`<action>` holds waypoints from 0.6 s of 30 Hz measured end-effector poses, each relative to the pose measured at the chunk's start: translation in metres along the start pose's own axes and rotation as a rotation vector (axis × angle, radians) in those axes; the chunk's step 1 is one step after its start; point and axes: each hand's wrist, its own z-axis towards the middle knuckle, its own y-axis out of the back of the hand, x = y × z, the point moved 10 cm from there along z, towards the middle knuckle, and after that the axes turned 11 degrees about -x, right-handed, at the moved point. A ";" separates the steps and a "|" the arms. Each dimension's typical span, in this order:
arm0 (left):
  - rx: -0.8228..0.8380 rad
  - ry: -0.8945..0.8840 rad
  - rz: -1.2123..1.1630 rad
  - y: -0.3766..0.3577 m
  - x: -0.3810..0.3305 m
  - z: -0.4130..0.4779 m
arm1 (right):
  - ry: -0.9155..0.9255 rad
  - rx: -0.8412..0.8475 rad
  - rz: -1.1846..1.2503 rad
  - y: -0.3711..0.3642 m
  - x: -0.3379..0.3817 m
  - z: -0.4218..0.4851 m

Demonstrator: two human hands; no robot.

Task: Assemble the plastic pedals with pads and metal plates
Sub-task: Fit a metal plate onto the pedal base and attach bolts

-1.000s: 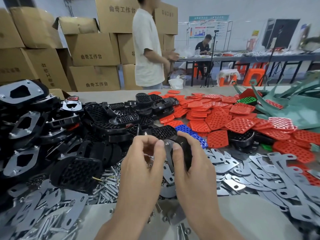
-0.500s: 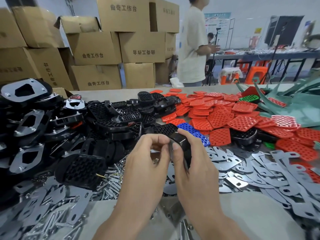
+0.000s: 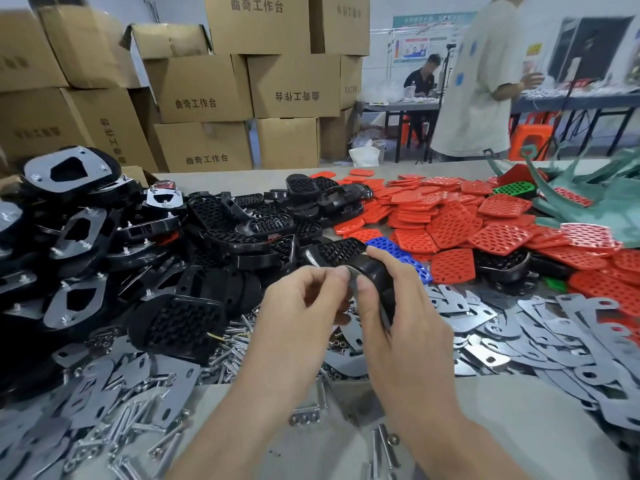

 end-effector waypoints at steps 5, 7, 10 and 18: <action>-0.131 -0.589 0.477 0.004 -0.041 -0.017 | -0.038 -0.020 0.081 0.002 -0.005 -0.001; -0.129 -0.520 0.380 0.006 -0.036 -0.014 | -0.021 -0.023 0.065 0.003 -0.004 -0.001; -0.116 -0.222 0.105 0.006 -0.019 -0.007 | 0.028 -0.040 0.039 0.005 0.000 0.002; 0.108 0.427 -0.446 -0.018 0.019 -0.012 | 0.112 -0.026 -0.013 0.005 0.006 0.001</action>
